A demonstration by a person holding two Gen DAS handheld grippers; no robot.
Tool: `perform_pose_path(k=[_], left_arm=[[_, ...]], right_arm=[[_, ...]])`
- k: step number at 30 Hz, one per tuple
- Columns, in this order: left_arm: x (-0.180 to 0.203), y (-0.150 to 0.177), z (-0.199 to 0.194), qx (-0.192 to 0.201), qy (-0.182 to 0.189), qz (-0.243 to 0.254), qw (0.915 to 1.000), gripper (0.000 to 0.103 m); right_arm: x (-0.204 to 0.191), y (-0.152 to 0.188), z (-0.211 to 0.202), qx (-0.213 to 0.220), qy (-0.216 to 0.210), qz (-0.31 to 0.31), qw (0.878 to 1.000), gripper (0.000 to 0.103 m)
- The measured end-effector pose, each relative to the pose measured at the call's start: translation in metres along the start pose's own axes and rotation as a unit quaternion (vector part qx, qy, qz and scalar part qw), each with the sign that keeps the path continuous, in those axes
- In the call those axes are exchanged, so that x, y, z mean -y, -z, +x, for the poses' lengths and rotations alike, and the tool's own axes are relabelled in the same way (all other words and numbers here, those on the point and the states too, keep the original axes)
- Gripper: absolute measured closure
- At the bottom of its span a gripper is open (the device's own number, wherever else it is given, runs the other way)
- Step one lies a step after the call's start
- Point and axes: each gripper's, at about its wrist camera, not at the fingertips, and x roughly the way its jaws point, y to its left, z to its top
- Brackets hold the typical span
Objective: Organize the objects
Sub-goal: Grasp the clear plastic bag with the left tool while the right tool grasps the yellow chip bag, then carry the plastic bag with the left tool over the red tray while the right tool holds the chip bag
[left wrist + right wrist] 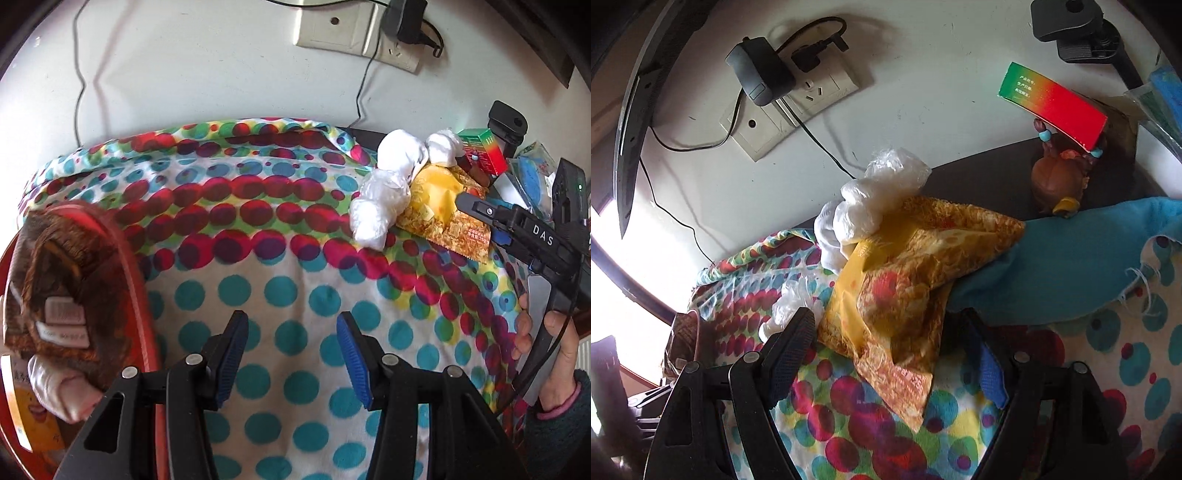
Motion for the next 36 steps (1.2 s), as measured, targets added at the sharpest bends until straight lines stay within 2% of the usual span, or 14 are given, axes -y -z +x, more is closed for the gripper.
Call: perform_pose_path(k=[2,4,5,7,12,16,25,27,31,32,34,35,36], left_arm=[[0.006,-0.007,0.007,0.0,-0.005,0.011,0.9999,0.052],[0.014,-0.015,0.014,0.001,-0.012,0.027,0.9996,0.052],[0.017,-0.018,0.016,0.004,-0.012,0.032,0.9994,0.052],[0.023,-0.026,0.02,0.013,0.0,0.041,0.9991,0.052],[0.038,-0.044,0.032,0.008,0.025,0.056,0.9981,0.052],[0.054,-0.055,0.04,0.003,0.032,0.077,0.9965,0.052],[0.082,-0.071,0.06,0.0,0.006,0.121,0.9927,0.052],[0.083,-0.074,0.065,-0.002,-0.006,0.12,0.9928,0.052],[0.083,-0.073,0.074,-0.004,-0.006,0.103,0.9946,0.052],[0.082,-0.072,0.075,-0.008,-0.001,0.094,0.9955,0.057],[0.079,-0.07,0.076,-0.012,0.0,0.076,0.997,0.077],[0.079,-0.069,0.074,-0.011,0.001,0.074,0.9972,0.082],[0.077,-0.069,0.071,-0.012,0.01,0.064,0.9978,0.082]], right_arm=[[0.001,-0.004,0.006,0.001,-0.01,0.005,1.0,0.029],[0.002,-0.006,0.008,0.002,-0.012,0.003,1.0,0.053],[0.001,-0.005,0.011,-0.004,-0.015,0.0,1.0,0.074],[0.002,-0.003,0.011,-0.009,-0.03,-0.003,0.999,0.082],[-0.004,0.008,-0.009,0.007,-0.01,-0.04,0.999,0.085],[0.005,0.023,-0.025,0.008,-0.014,-0.037,0.999,0.085],[0.018,0.046,-0.044,0.01,-0.033,-0.023,0.999,0.087],[0.016,0.049,-0.045,0.011,-0.036,-0.023,0.999,0.087],[0.012,0.056,-0.048,0.017,-0.035,-0.027,0.999,0.087],[0.01,0.057,-0.049,0.015,-0.036,-0.029,0.999,0.087],[0.008,0.059,-0.05,0.016,-0.032,-0.034,0.999,0.087],[0.006,0.06,-0.05,0.015,-0.032,-0.037,0.999,0.087],[0.006,0.061,-0.052,0.016,-0.032,-0.037,0.999,0.087]])
